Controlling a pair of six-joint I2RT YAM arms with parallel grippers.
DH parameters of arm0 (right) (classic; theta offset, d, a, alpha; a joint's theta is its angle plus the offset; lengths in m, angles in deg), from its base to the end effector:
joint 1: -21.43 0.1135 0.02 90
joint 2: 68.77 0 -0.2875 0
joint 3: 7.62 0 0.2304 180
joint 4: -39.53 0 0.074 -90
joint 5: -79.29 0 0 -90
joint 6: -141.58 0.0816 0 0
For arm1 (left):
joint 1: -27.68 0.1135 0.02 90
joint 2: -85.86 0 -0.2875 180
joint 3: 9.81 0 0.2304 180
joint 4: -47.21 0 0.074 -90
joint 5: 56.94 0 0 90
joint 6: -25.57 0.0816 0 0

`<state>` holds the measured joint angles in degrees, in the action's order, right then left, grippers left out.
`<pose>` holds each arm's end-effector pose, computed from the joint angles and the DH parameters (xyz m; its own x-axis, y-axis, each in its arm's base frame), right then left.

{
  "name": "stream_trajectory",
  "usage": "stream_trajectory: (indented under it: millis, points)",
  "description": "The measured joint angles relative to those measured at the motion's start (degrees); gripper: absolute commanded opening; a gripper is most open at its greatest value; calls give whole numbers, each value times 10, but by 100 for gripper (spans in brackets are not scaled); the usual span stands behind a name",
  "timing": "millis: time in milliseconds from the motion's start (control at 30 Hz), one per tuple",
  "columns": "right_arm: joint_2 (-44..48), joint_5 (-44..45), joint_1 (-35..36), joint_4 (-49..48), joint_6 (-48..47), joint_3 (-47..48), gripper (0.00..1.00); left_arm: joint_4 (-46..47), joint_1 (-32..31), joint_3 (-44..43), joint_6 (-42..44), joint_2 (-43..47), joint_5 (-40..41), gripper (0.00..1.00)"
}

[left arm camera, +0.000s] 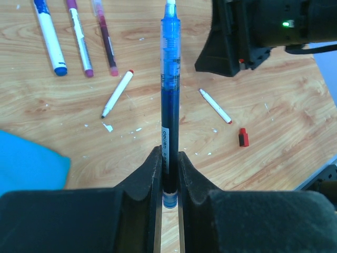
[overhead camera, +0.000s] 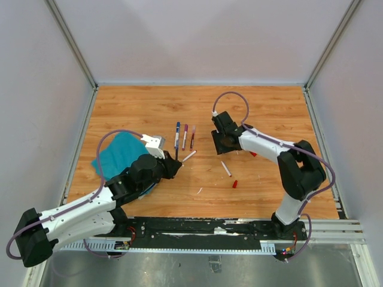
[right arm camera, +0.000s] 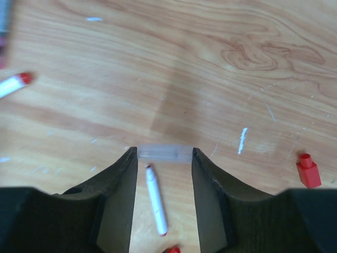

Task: Insert the pens into the pen caps
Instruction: Pick up the pen cap from the center of the board, then place the pen cap at the center of the board.

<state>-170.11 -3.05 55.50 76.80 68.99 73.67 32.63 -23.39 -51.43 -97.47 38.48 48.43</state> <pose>0.3180 0.2020 0.1860 -0.8136 -0.1922 -0.5488 -0.2643 0.9629 0.0545 0.1411 -0.1402 0.2489 -0.5069 -0.2091 -0.8363 0.3788 0.8174 -0.4340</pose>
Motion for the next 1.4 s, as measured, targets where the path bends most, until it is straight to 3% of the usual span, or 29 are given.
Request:
stream_trajectory:
  millis: [300, 567, 833, 1200, 1400]
  points:
    - [111, 7, 116, -6, 2, -31, 39, -35, 0, 0, 0, 76, 64, 1]
    - [106, 13, 198, 23, 47, -79, 39, -71, 0, 0, 1, 111, 110, 0]
    - [66, 16, 224, 29, 103, -78, 39, -79, 0, 0, 4, 106, 119, 1]
    - [30, 18, 228, 30, 117, -71, 58, -80, 0, 0, 7, 101, 121, 1]
    - [56, 18, 228, 25, 75, -76, 65, -80, 0, 0, 7, 101, 123, 1]
